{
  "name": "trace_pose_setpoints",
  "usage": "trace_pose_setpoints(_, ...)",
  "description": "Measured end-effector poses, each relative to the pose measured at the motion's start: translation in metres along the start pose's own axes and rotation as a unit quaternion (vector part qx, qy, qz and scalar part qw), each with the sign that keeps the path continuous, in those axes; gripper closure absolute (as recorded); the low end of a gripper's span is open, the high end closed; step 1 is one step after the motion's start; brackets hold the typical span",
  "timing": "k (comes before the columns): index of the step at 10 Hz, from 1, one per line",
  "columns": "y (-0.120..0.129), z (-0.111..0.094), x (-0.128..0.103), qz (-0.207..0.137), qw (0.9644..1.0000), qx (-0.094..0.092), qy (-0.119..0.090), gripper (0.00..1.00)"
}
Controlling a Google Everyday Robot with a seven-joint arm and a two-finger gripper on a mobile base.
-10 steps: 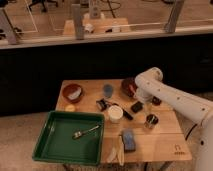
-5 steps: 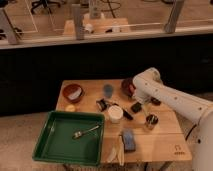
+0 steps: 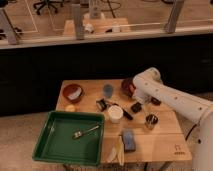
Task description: Place eraser in paper cup
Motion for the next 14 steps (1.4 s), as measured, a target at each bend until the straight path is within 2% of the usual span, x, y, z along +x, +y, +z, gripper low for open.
trace_pose_setpoints(2,0.004,-0.007,0.004,0.008,0.9999,0.005,-0.004,0.20)
trace_pose_setpoints(7,0.005,-0.008,0.005,0.010,0.9999,0.006,-0.004,0.20)
trace_pose_setpoints(10,-0.002,-0.006,0.002,0.003,0.9999,0.002,0.010,0.20)
trace_pose_setpoints(14,-0.013,-0.010,-0.004,-0.009,0.9995,-0.012,0.027,0.20)
